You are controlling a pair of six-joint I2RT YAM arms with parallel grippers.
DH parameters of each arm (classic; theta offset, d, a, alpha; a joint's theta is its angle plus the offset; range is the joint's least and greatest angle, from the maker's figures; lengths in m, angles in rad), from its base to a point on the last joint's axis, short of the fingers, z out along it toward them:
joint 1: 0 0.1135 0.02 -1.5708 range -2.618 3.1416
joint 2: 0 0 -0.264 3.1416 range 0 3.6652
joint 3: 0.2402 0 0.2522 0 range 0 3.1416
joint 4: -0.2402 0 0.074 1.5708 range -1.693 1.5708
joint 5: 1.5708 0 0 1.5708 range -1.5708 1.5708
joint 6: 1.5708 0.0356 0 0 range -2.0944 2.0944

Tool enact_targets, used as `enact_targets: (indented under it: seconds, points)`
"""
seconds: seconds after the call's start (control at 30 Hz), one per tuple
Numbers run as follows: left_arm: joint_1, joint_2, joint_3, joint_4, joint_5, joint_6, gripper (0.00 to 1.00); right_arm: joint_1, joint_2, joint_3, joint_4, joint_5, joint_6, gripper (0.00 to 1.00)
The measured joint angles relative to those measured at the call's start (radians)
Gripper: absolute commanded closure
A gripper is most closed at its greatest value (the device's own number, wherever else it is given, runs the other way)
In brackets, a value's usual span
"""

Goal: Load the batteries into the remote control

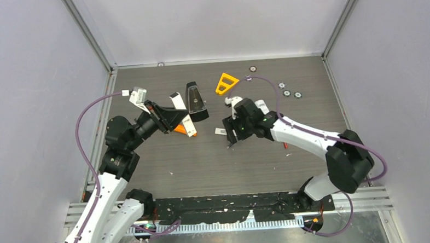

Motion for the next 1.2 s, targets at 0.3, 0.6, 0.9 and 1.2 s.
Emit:
enact_targets:
  seconds: [0.3, 0.6, 0.9, 1.2]
  points:
    - [0.002, -0.002, 0.0, -0.081, 0.002, 0.026, 0.95, 0.092, 0.221, 0.135, -0.085, -0.039, -0.418, 0.23]
    - [0.015, 0.0, 0.004, -0.119, 0.018, 0.046, 0.94, 0.088, 0.352, 0.283, -0.244, -0.106, -0.65, 0.26]
    - [0.022, 0.006, 0.011, -0.128, 0.031, 0.047, 0.94, 0.088, 0.366, 0.274, -0.257, -0.096, -0.726, 0.36]
    - [0.035, 0.023, 0.012, -0.13, 0.048, 0.046, 0.94, 0.092, 0.385, 0.239, -0.196, -0.09, -0.755, 0.46]
